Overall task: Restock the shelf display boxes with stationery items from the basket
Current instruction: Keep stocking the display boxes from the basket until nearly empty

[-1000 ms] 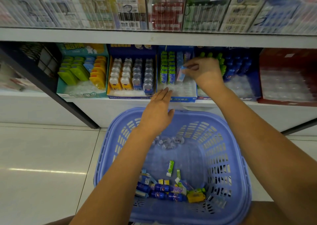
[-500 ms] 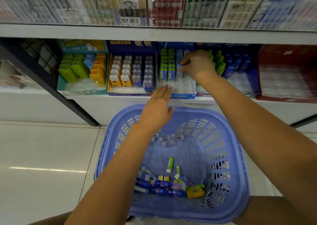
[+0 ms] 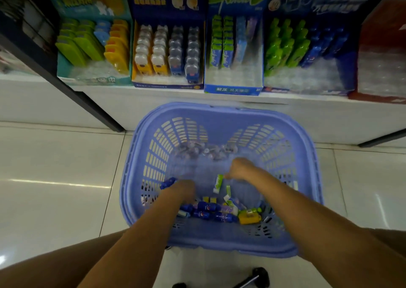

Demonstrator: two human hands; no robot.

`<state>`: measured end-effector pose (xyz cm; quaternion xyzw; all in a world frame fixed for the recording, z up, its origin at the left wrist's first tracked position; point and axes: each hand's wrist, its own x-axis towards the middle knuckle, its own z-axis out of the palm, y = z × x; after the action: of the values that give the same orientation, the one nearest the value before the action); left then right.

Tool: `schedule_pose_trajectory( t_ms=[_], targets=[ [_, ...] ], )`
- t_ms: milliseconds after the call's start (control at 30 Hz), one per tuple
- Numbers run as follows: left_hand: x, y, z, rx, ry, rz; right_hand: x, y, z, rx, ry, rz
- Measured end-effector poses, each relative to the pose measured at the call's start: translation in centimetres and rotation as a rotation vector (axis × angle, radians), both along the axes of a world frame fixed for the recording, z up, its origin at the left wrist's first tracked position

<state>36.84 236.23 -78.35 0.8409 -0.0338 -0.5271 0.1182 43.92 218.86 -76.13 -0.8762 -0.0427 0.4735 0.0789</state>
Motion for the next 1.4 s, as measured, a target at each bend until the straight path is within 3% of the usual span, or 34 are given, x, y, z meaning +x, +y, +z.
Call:
schedule_pose_trajectory(
  t_ms=[67,167,333,600,800,867,1000,1067,1133,1233,1400],
  targets=[
    [-0.4,0.2,-1.0,0.03,0.073,-0.013,-1.5,-0.3,-3.4,-0.037,0.033,-0.106],
    [0.1,-0.1,-1.3,0.029,0.058,0.0,-3.1,-0.2,-6.5,0.033,-0.072,-0.243],
    [0.8,-1.0,-2.5,0.066,-0.053,0.066,-1.7,0.7,-7.9,0.048,-0.068,-0.196],
    [3.1,-6.0,-6.1,0.035,-0.11,0.377,2.1,-3.0,-4.0,0.189,-0.226,-0.448],
    [2.1,-6.9,-6.9,0.082,-0.229,0.341,2.0,-4.9,-0.3,0.401,-0.173,-0.686],
    [2.5,-6.6,-5.9,-0.004,-0.201,0.469,2.0,-5.1,1.2,0.479,-0.1,-0.757],
    [4.3,-5.7,-1.9,-0.41,-0.128,1.006,1.8,-5.4,4.4,0.743,0.064,-0.862],
    [5.4,-5.6,1.2,-0.643,-0.032,1.331,2.1,-5.4,6.1,0.839,0.07,-0.879],
    [6.0,-5.3,4.8,-0.871,0.022,1.514,2.6,-5.2,7.9,0.906,-0.005,-0.873],
    [6.1,-4.3,9.1,-1.016,-0.076,1.458,3.1,-4.6,10.8,0.861,-0.225,-0.758],
    [5.1,-4.2,14.1,-1.011,-0.443,0.992,3.3,-2.5,15.0,0.735,-0.54,-0.631]
  ],
)
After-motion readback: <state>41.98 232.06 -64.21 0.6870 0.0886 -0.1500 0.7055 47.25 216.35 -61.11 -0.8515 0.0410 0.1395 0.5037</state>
